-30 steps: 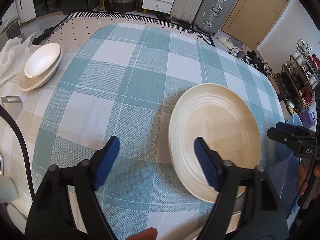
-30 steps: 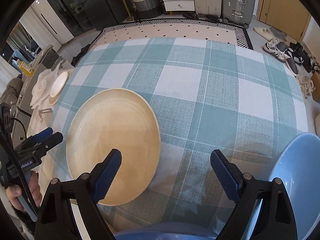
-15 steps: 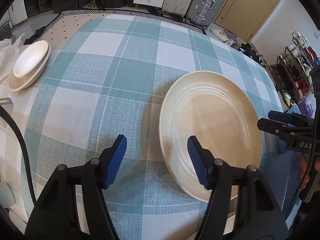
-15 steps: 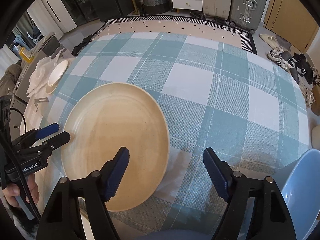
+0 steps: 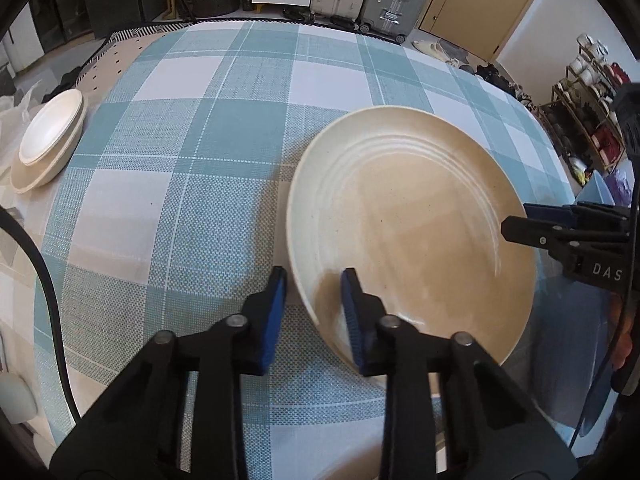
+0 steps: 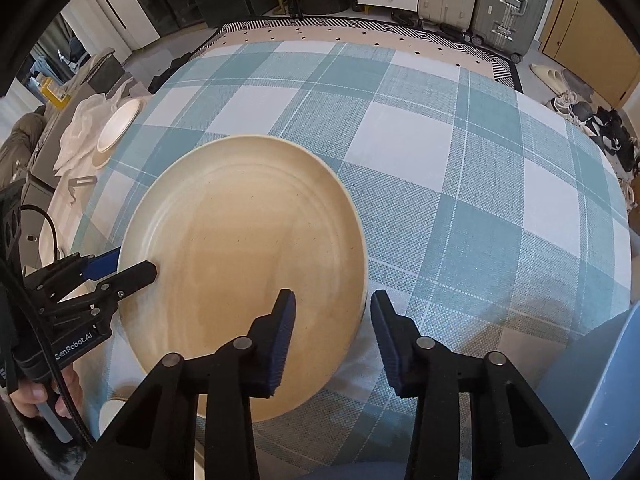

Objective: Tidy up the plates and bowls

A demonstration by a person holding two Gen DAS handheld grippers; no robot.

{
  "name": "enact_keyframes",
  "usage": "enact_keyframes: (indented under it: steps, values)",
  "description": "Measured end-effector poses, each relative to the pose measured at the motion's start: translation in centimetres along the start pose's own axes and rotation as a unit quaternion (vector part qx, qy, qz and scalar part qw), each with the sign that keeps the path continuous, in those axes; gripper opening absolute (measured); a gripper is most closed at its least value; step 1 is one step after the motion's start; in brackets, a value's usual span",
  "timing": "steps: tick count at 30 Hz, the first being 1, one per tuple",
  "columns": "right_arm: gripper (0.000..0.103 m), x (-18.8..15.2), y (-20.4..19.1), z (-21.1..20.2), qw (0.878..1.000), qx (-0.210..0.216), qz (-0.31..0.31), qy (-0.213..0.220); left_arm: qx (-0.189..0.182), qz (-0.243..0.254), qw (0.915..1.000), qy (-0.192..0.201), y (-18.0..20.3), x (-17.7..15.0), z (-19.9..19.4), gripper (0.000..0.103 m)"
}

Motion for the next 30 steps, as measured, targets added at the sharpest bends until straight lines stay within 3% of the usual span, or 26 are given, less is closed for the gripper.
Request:
enact_keyframes:
  steps: [4, 9, 11, 30]
  values:
    - [0.036, -0.3, -0.4, -0.2, 1.0, -0.014, -0.01, 0.005, 0.005, 0.006, 0.9999, 0.006, 0.4, -0.2, -0.2, 0.017]
    - [0.017, -0.6, -0.5, -0.4, 0.998, -0.047, -0.027, 0.023, 0.003, 0.009, 0.9999, 0.01, 0.3, -0.5, -0.5, 0.016]
    - [0.015, -0.8, -0.5, -0.5, 0.998, -0.052, -0.032, 0.031, 0.004, 0.011, 0.9998, 0.014, 0.3, -0.6, -0.8, 0.016]
    - [0.015, -1.6, -2.0, -4.0, 0.995, -0.051, -0.039, 0.07, 0.01, 0.008, 0.9984, 0.056, 0.0, -0.5, -5.7, 0.015]
Point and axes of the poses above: each gripper's, at about its wrist camera, not at the fingertips, and z roughly the way its jaws point, y to its right, x to its top, the point moved 2 cm from there along z, roughly the way its jaws point, and after that the axes turned 6 degrees about y, right-handed, at the moved point
